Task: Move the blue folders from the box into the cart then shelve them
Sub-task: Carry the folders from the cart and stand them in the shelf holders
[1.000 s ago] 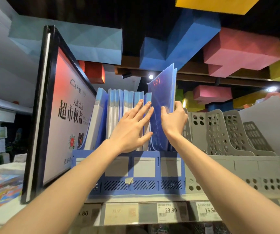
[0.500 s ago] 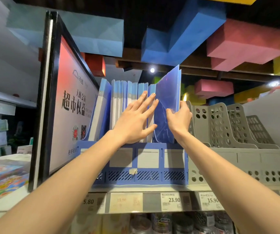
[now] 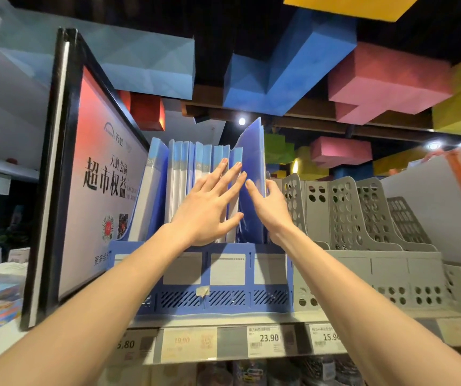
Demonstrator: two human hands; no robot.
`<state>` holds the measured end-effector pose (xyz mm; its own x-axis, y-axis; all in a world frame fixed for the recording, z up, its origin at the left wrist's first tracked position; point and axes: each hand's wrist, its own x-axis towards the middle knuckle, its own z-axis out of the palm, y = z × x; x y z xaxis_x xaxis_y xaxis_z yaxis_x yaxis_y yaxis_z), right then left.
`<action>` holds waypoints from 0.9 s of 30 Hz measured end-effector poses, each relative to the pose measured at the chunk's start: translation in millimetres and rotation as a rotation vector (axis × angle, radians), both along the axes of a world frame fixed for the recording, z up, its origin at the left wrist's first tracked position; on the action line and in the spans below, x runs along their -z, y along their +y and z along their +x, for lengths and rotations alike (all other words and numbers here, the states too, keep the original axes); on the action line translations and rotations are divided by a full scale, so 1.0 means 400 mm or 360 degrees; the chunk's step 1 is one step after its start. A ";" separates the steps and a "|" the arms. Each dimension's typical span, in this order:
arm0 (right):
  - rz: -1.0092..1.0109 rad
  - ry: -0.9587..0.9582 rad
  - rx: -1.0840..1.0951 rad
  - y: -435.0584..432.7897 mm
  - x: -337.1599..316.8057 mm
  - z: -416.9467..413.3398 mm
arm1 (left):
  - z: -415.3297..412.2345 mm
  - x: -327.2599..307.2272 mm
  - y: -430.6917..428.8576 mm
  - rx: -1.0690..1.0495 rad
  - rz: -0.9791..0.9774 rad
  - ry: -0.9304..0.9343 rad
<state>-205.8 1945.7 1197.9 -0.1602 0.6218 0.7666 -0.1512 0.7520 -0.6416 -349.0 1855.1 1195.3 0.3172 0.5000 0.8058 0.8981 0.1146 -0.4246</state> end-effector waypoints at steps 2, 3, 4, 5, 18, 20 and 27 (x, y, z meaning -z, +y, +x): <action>0.0080 -0.0245 -0.0038 0.000 0.000 0.015 | 0.000 0.000 -0.002 -0.0006 -0.0004 -0.0007; 0.0145 -0.0369 -0.0008 0.001 0.004 0.023 | 0.000 0.000 -0.003 -0.0010 -0.0010 -0.0011; 0.0196 -0.0481 0.0043 -0.003 0.010 0.031 | 0.000 -0.001 -0.005 -0.0010 -0.0021 -0.0019; 0.0216 -0.0548 0.0096 -0.001 0.022 0.039 | 0.001 0.000 -0.008 -0.0006 -0.0036 -0.0032; -0.0246 -0.0188 0.0245 0.000 0.018 0.050 | 0.014 0.002 -0.013 -0.0016 -0.0090 -0.0083; -0.0126 -0.0267 0.0239 -0.005 0.022 0.044 | 0.014 0.004 -0.009 -0.0016 -0.0073 -0.0059; 0.0203 -0.0629 0.0217 0.001 0.052 0.065 | -0.002 0.004 0.004 0.0015 -0.0032 -0.0049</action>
